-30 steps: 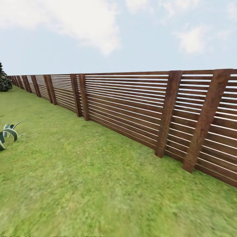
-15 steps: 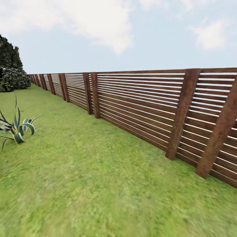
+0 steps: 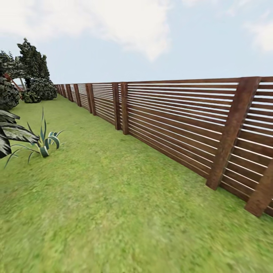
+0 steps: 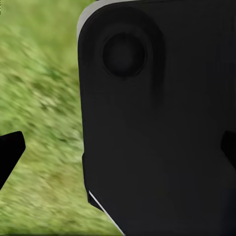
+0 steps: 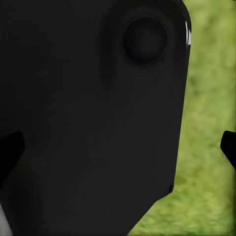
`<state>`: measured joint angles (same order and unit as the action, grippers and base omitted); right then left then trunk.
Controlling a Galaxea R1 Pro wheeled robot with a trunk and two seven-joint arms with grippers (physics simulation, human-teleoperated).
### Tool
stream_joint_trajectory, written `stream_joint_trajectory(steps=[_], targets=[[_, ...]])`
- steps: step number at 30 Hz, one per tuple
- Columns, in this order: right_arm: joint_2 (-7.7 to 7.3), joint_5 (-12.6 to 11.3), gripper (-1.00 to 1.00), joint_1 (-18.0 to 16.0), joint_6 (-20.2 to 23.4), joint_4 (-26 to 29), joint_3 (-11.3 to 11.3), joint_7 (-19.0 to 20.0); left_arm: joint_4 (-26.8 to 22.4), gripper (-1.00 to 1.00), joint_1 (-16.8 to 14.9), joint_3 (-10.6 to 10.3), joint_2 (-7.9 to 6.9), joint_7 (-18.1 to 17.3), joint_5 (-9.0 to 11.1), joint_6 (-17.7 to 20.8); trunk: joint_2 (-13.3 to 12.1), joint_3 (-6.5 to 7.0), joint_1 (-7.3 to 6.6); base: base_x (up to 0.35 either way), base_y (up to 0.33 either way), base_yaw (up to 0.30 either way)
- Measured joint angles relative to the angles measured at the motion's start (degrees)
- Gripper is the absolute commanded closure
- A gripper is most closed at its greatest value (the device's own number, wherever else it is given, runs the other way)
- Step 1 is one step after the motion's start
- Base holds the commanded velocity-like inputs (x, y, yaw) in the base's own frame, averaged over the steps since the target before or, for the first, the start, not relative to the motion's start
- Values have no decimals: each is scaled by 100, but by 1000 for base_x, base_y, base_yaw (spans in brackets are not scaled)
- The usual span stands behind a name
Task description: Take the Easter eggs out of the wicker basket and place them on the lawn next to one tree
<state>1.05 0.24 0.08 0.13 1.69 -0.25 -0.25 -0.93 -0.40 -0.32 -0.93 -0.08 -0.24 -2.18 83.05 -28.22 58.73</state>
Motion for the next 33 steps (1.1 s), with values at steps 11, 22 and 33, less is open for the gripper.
stream_joint_trajectory(steps=[11, 22, 33], targets=[[8, 0, -100, 0, -2, 9, 9, 1, 0, -100, 0, 0, 5, 0, 0, 0, 0, -28, 0, 0, 0, 259], [22, 0, -100, 0, -3, 9, 9, 1, 0, -100, 0, 0, 5, 0, 0, 0, 0, -55, 0, 0, 0, 260], [26, 0, -100, 0, -4, 9, 9, 1, 0, -100, 0, 0, 5, 0, 0, 0, 0, -81, 0, 0, 0, 260]])
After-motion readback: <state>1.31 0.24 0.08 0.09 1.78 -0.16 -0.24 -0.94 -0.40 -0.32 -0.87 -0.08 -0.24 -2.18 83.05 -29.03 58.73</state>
